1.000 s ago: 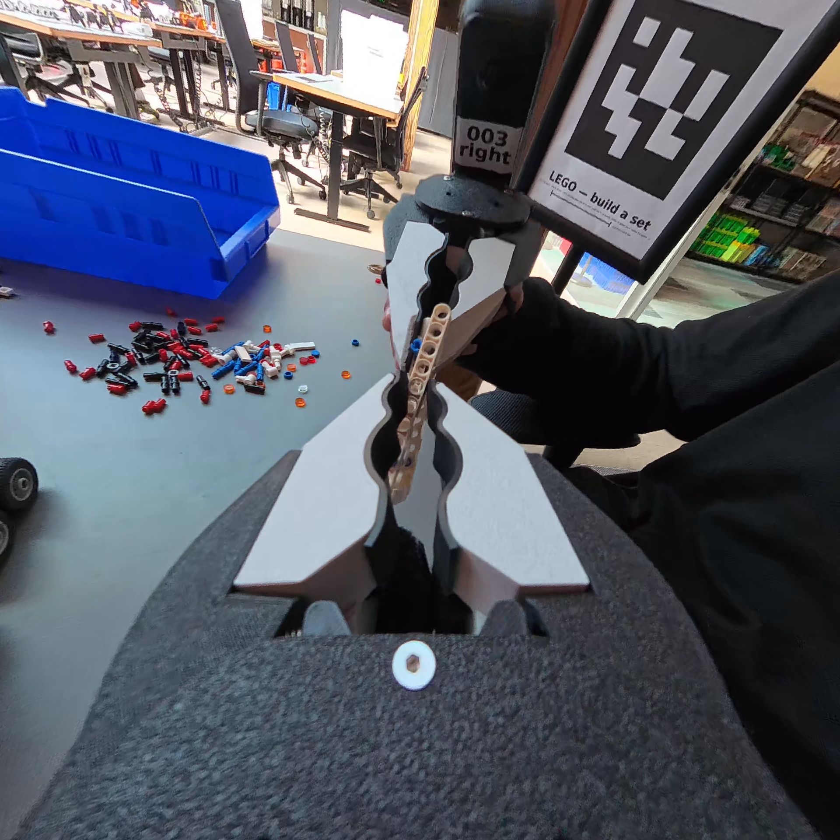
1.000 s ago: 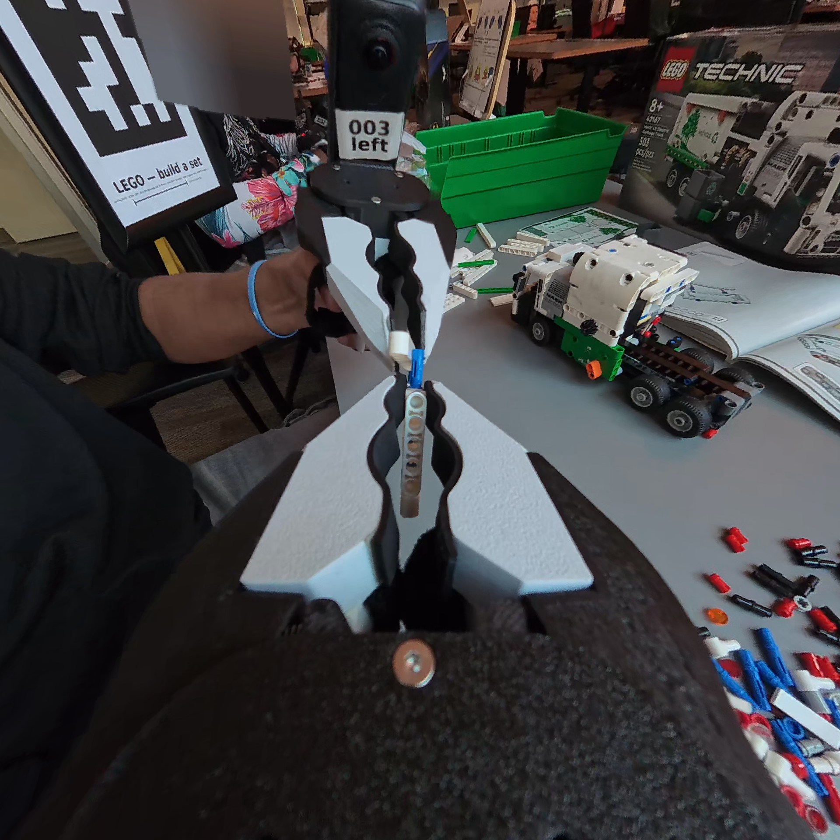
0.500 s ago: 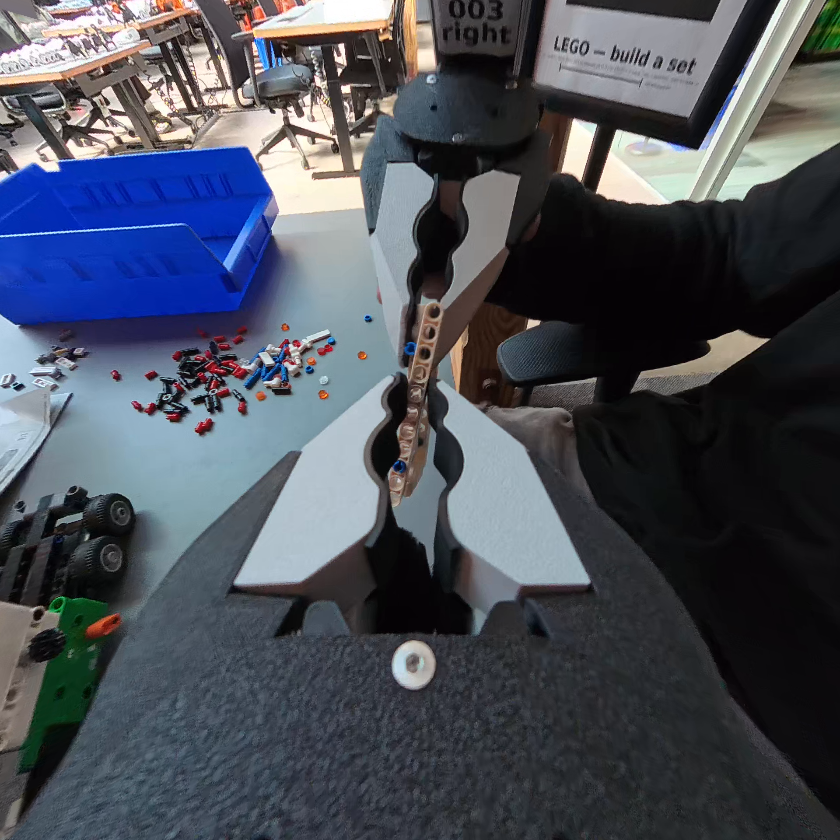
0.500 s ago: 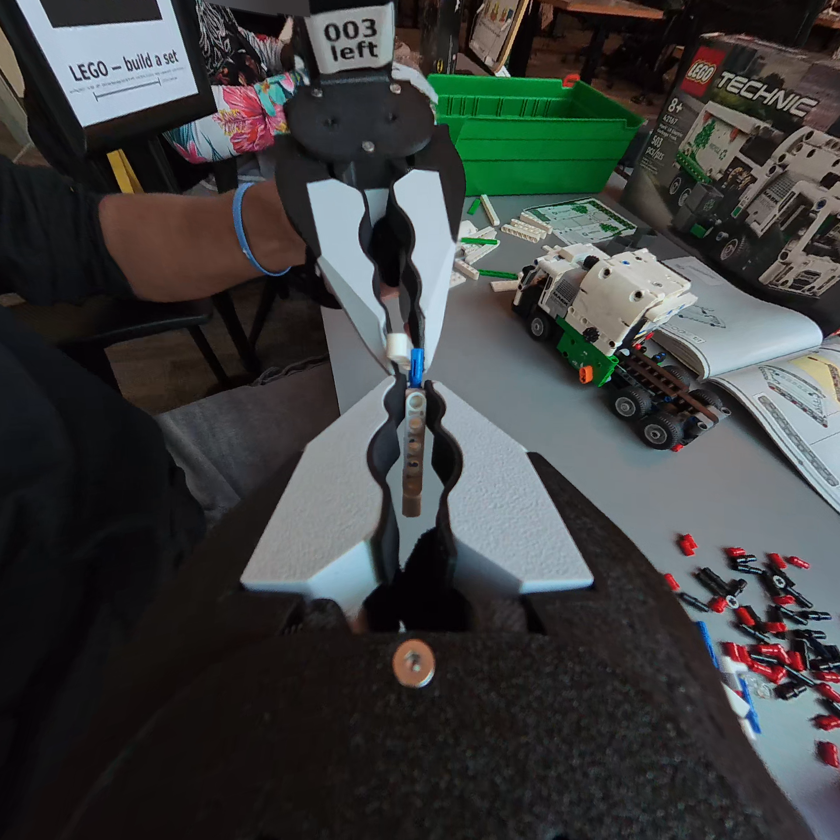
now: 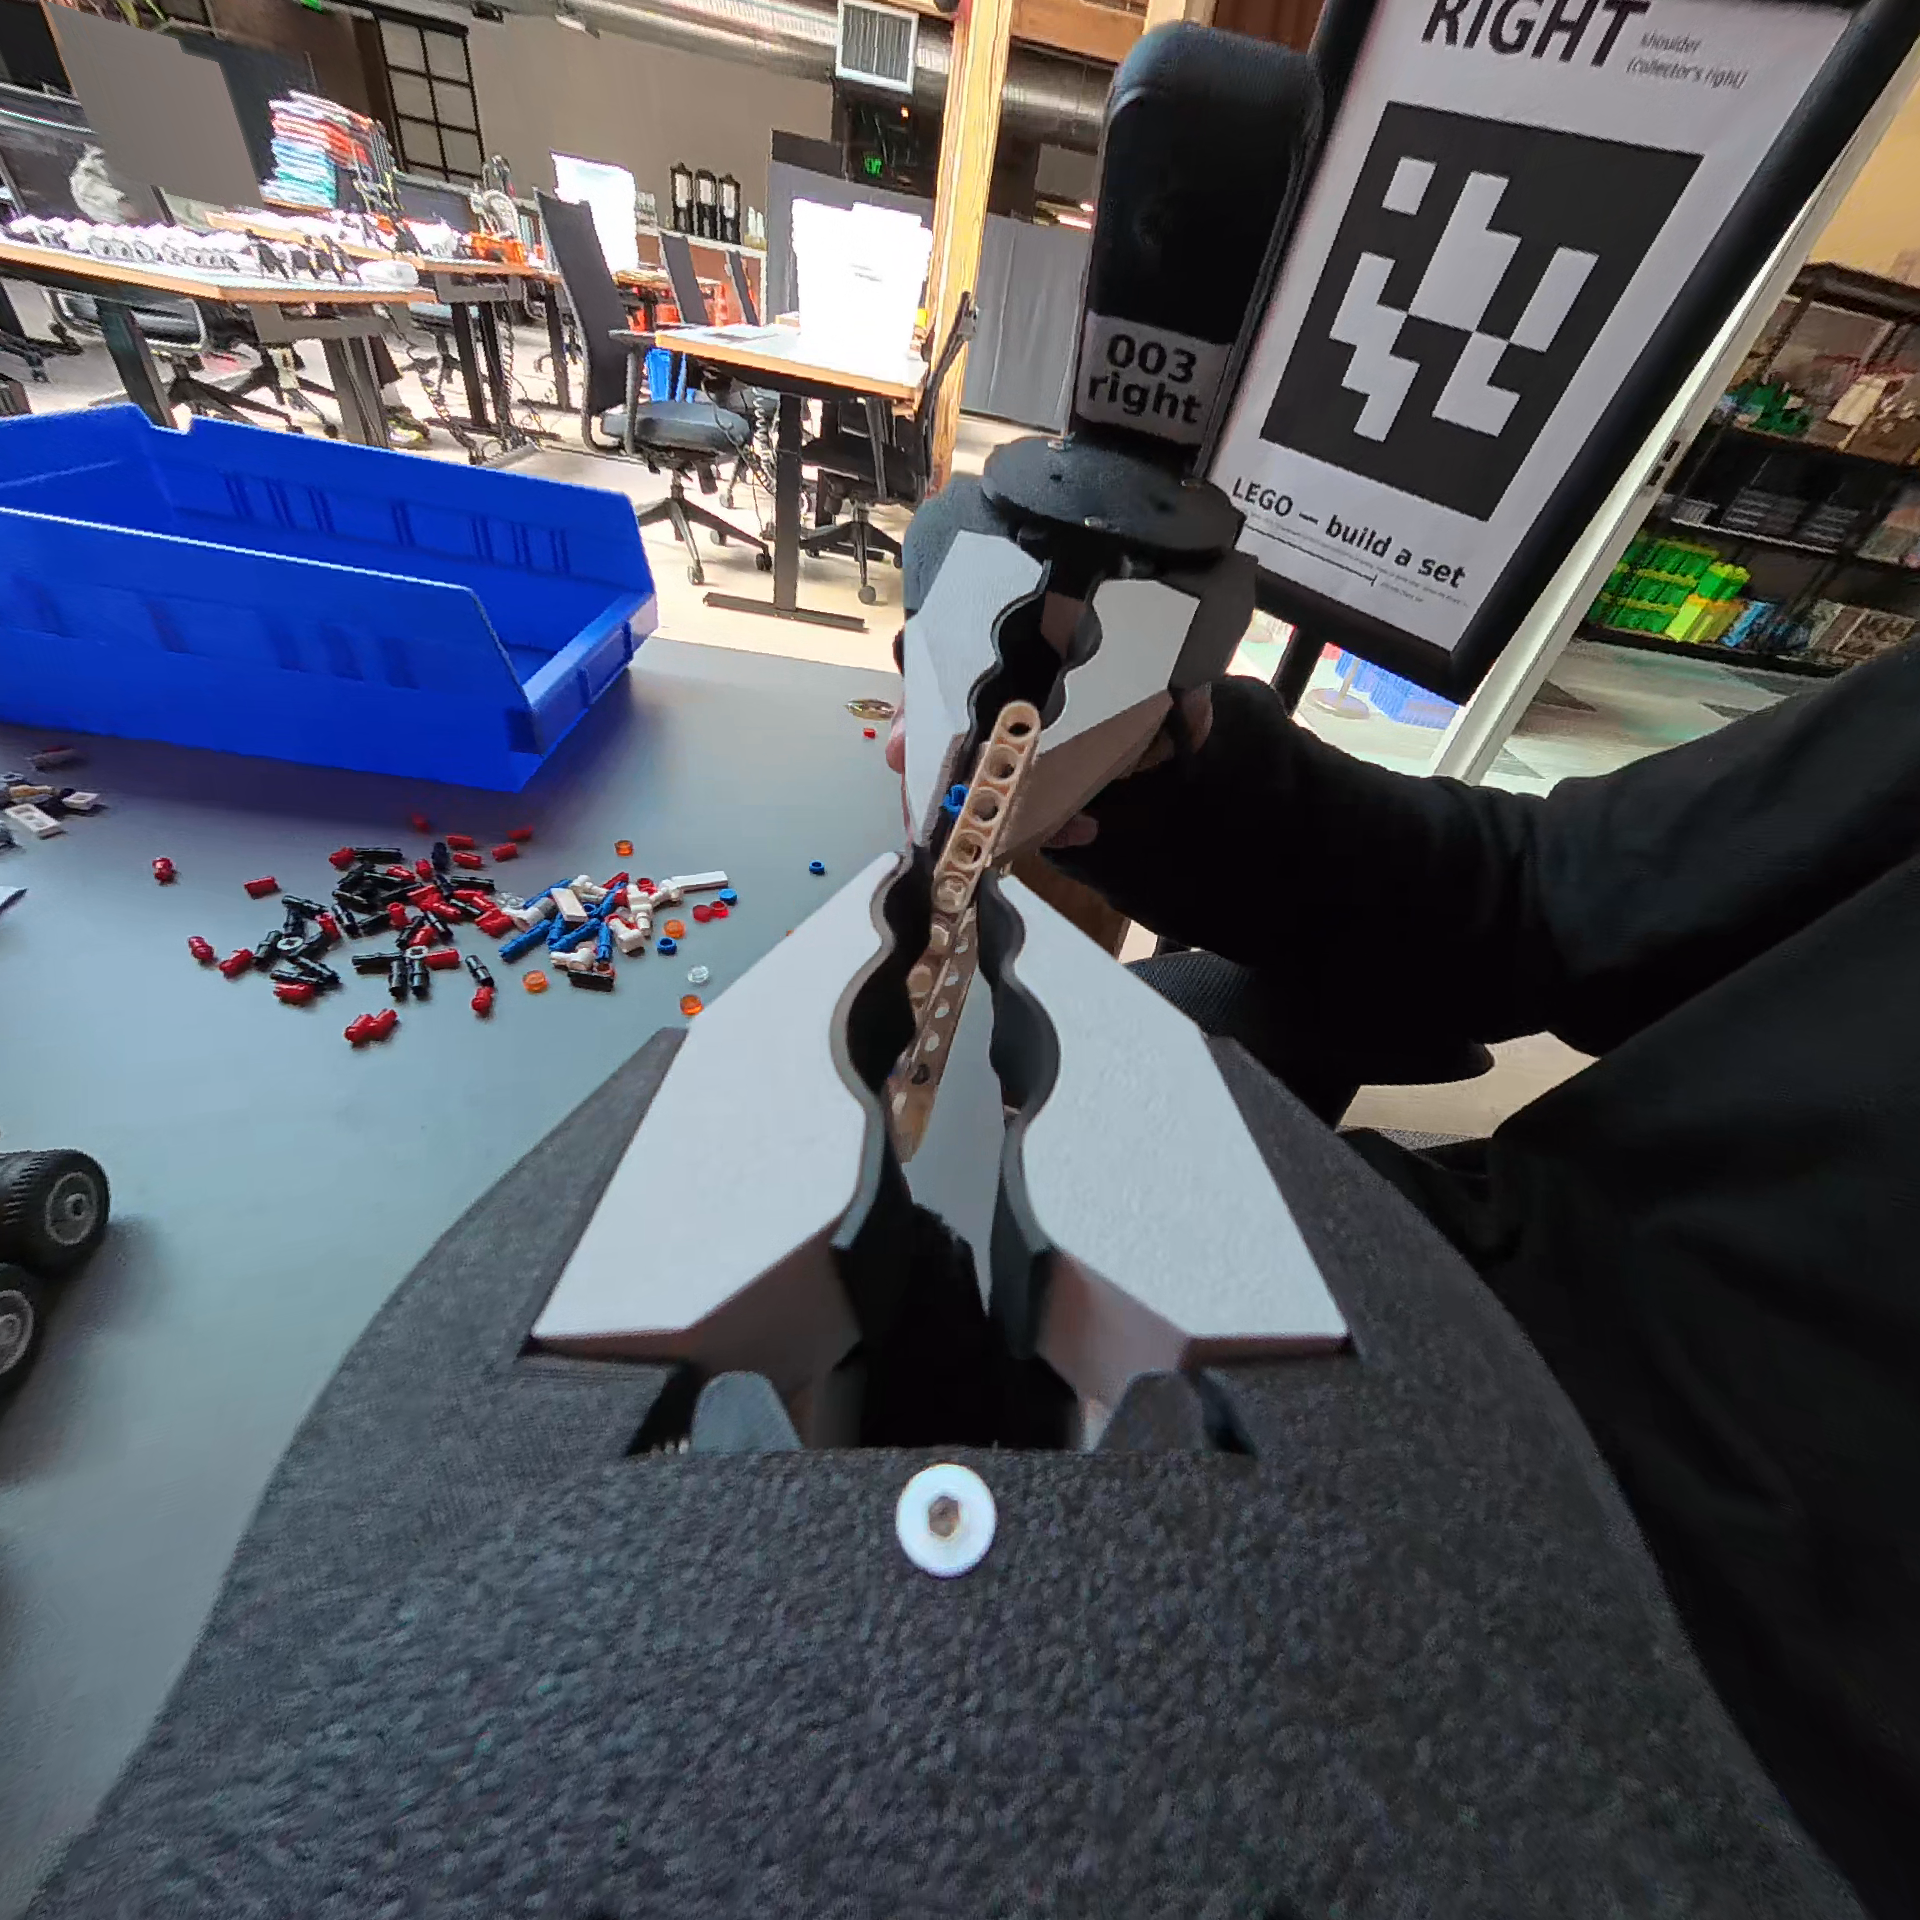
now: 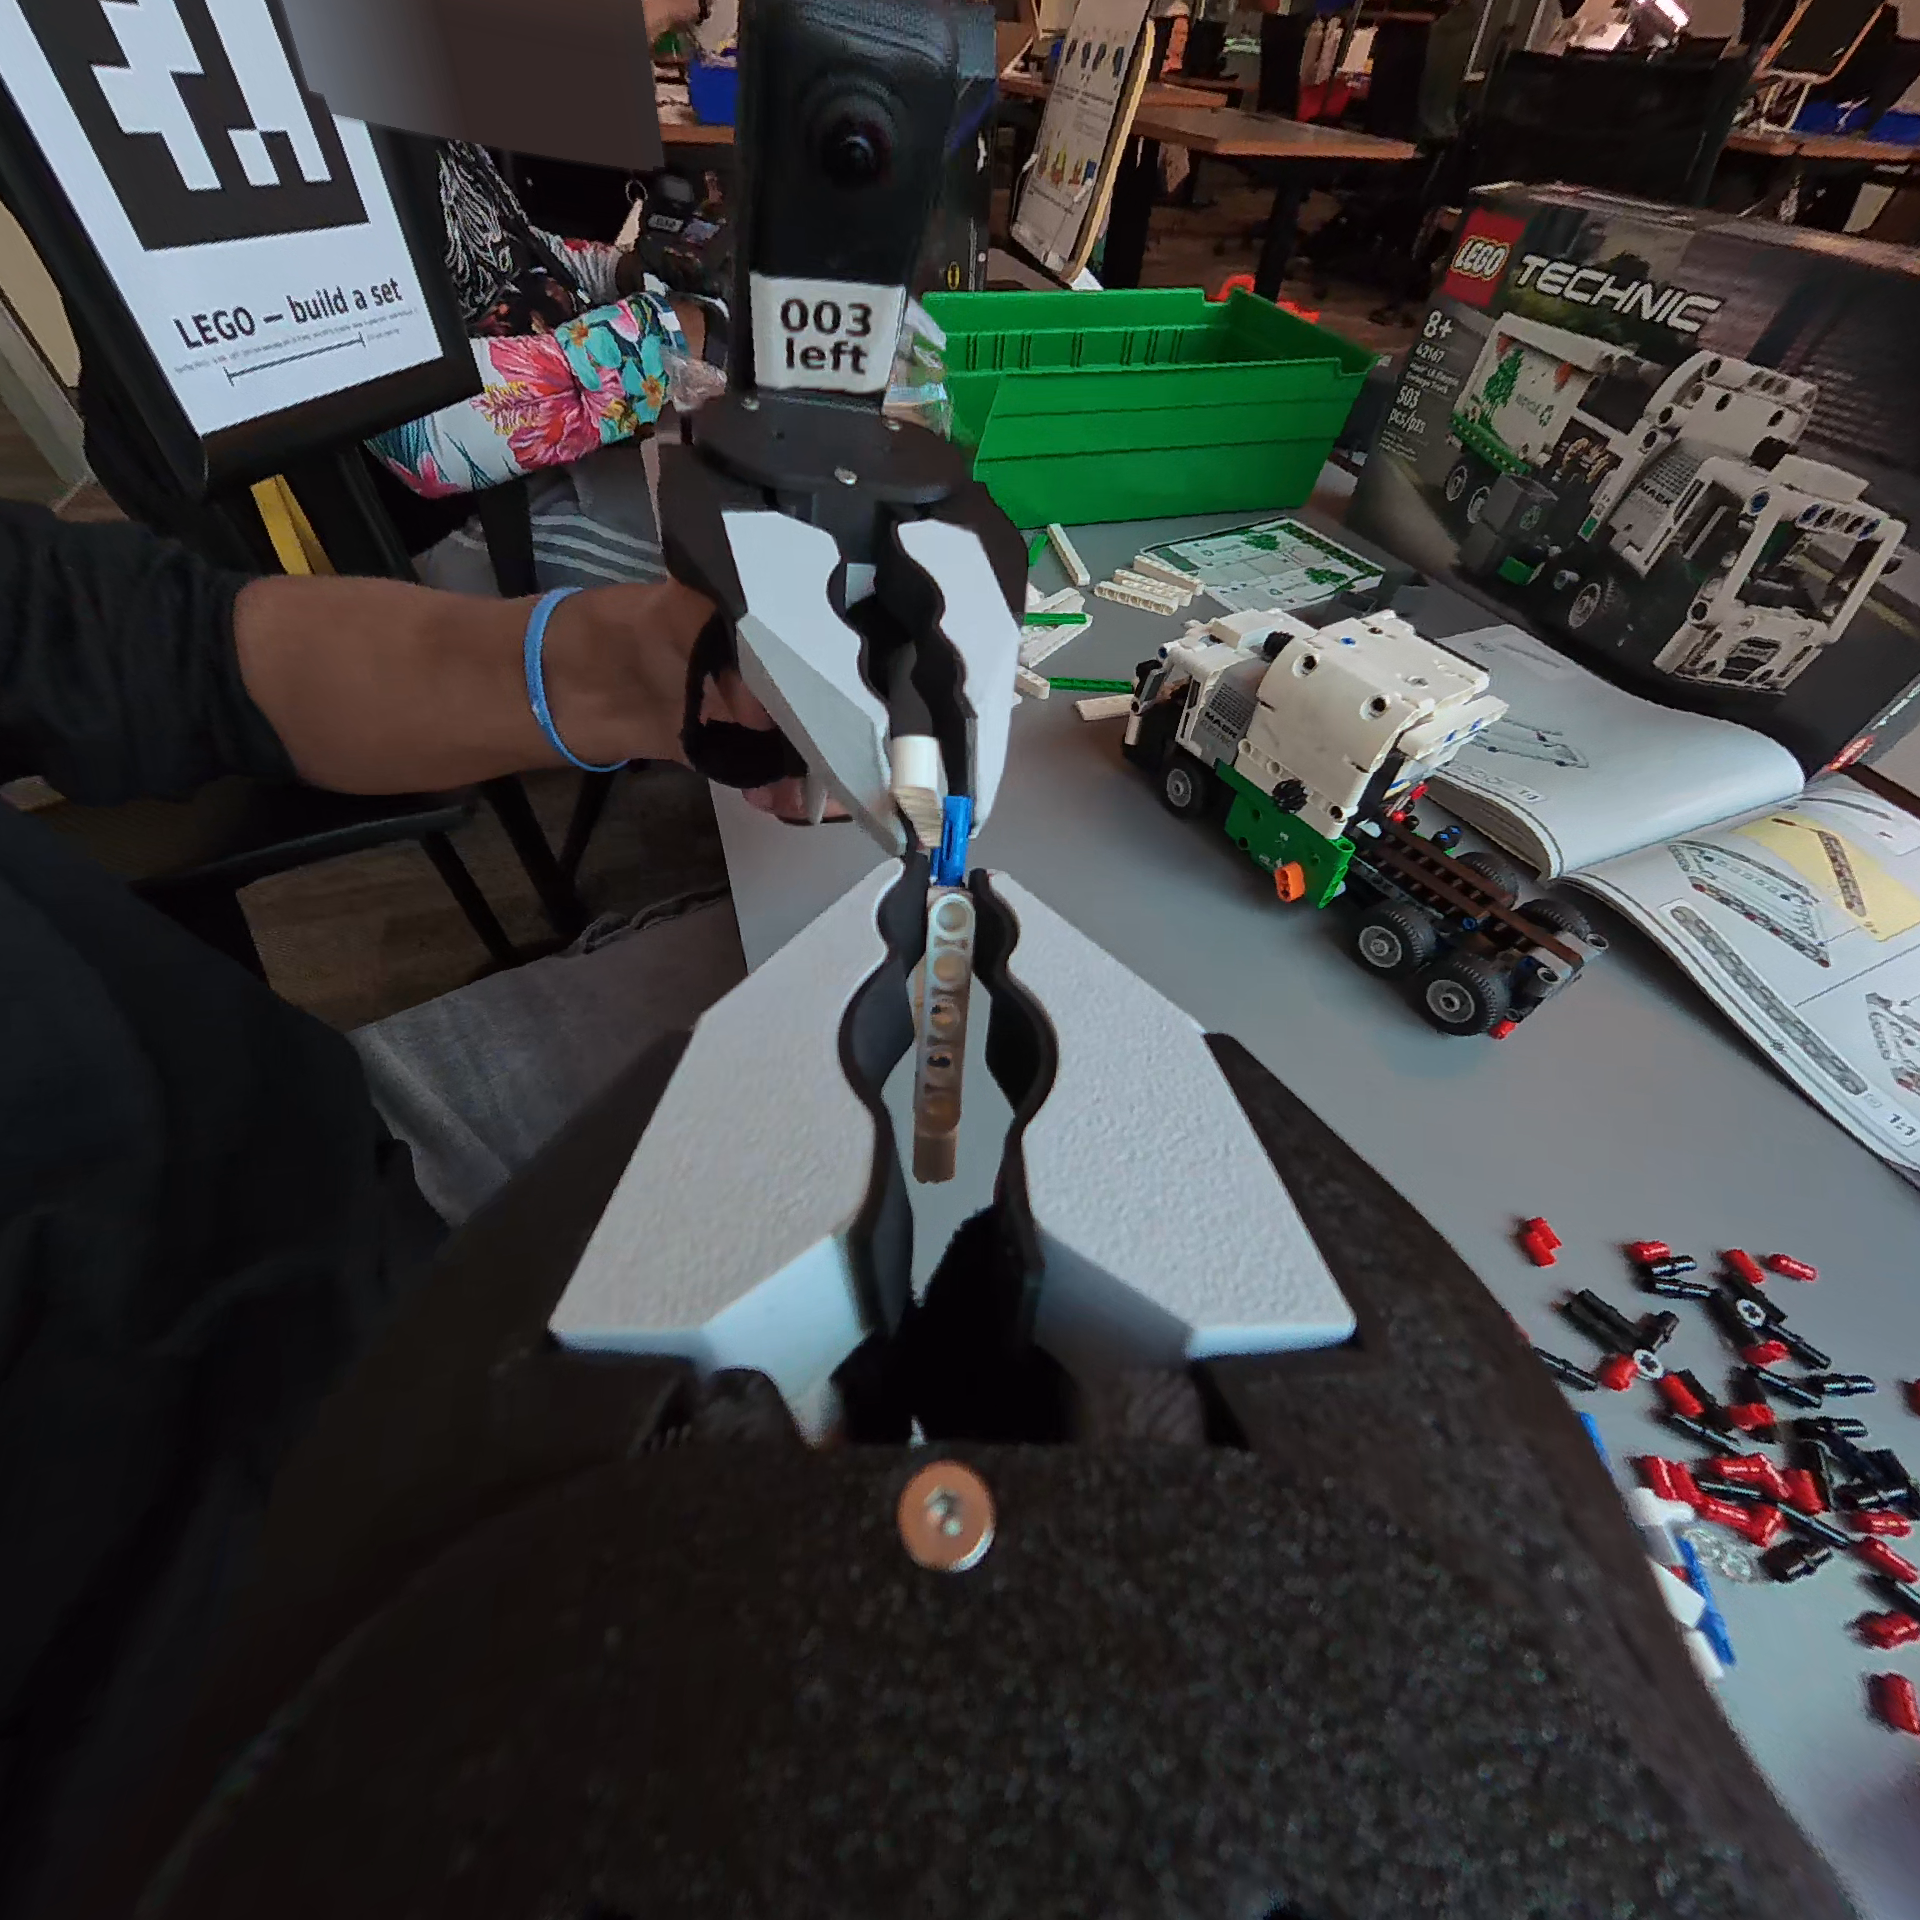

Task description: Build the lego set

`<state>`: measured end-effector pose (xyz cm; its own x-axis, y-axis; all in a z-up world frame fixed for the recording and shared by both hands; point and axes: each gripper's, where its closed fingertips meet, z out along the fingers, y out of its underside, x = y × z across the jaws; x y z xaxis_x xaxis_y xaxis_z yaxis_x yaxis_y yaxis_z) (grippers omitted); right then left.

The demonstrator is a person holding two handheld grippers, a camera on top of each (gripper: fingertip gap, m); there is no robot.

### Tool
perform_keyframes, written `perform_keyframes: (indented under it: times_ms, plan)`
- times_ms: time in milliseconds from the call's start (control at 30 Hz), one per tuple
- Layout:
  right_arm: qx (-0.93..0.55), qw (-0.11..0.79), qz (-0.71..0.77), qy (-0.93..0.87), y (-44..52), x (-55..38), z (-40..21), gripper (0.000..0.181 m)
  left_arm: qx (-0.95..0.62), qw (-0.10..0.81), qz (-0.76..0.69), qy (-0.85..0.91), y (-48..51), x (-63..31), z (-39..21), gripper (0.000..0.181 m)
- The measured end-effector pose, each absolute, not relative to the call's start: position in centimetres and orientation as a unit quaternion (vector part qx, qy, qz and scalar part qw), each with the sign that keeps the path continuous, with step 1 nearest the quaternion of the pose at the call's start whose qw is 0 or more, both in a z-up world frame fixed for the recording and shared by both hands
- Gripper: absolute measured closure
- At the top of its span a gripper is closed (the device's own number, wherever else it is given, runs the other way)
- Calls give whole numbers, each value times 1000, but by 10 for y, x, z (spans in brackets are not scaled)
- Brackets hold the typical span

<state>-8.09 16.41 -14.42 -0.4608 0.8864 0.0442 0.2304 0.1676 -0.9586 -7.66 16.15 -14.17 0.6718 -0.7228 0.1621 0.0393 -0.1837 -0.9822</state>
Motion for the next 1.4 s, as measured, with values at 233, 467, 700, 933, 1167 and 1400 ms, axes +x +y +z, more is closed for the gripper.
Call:
perform_keyframes:
  times_ms: [233, 467, 700, 933, 1167, 1400]
  plan:
    - [-399, 357, 472, -700, 170, -82, -147, 173, -701, 590, -340, 215, 167, -79, -143, 174]
    - [-389, 399, 385, -736, 176, -82, -157, 174, -733, 551, -359, 175, 174, -80, -155, 174]
    - [-383, 429, 317, -754, 178, -83, -160, 175, -742, 591, -133, 287, 177, -83, -166, 170]
    - [-353, 415, 321, -775, 160, -72, -153, 175, -705, 597, 11, 383, 164, -76, -150, 157]
    - [-344, 382, 328, -793, 146, -69, -160, 175, -711, 549, -25, 439, 146, -64, -162, 169]
    - [-342, 380, 369, -777, 148, -70, -156, 174, -726, 551, -163, 377, 143, -66, -154, 174]
